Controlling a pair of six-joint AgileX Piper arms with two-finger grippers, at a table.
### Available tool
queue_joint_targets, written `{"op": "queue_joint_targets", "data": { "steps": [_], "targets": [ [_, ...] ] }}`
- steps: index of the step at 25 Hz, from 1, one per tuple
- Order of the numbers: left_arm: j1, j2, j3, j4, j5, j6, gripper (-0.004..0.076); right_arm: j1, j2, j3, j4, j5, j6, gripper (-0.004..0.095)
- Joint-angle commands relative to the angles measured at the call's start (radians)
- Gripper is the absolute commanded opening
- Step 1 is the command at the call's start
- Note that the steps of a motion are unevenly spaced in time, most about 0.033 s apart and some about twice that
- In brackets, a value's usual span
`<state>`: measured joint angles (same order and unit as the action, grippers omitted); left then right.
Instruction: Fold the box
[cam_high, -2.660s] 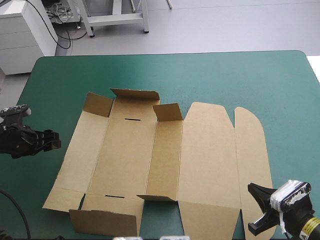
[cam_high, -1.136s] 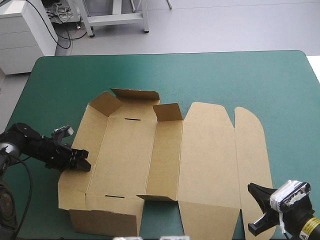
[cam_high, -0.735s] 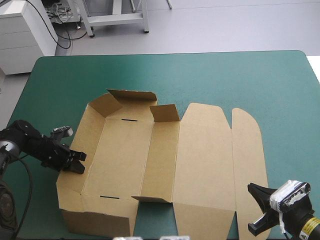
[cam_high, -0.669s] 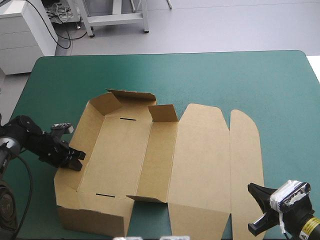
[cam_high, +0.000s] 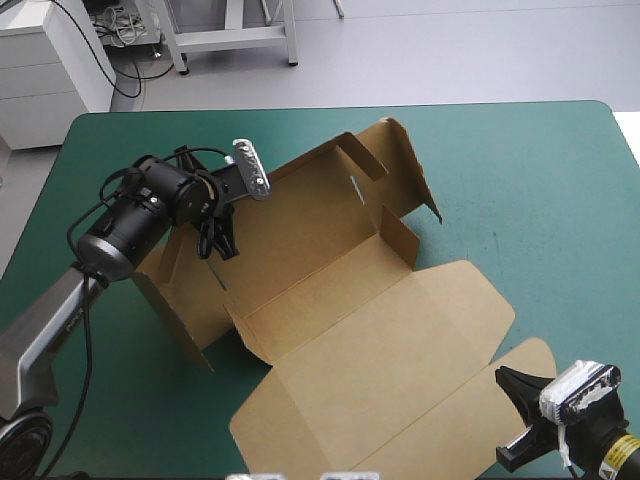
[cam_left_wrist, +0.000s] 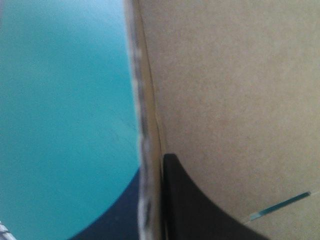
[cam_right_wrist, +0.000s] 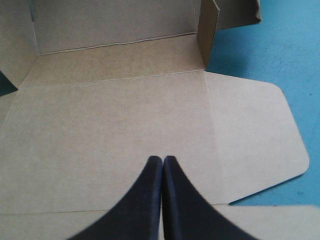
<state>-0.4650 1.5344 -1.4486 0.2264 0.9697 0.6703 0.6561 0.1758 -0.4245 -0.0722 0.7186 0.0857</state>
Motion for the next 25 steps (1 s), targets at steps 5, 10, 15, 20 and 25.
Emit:
{"op": "queue_joint_targets", "data": {
  "steps": [5,10,15,20,25],
  "targets": [
    [-0.247,-0.031,-0.036,0.187,-0.094,0.0,-0.0008,-0.001,0.01,-0.024,-0.002,-0.072,0.009,-0.0021],
    [-0.391,-0.031,0.019,0.449,-0.098,-0.122,-0.0008,-0.001,0.01,-0.024,-0.006,-0.072,0.009,-0.0021],
    [-0.472,-0.04,0.189,0.671,-0.16,-0.298,-0.0008,-0.001,0.01,-0.024,-0.008,-0.072,0.009,-0.0021],
    [-0.479,-0.092,0.339,0.821,-0.238,-0.419,-0.0008,-0.001,0.01,-0.024,-0.024,-0.072,0.009,-0.002],
    [-0.479,-0.166,0.444,0.988,-0.31,-0.528,-0.0008,-0.001,0.01,-0.024,-0.028,-0.074,0.01,-0.002]
  ]
}}
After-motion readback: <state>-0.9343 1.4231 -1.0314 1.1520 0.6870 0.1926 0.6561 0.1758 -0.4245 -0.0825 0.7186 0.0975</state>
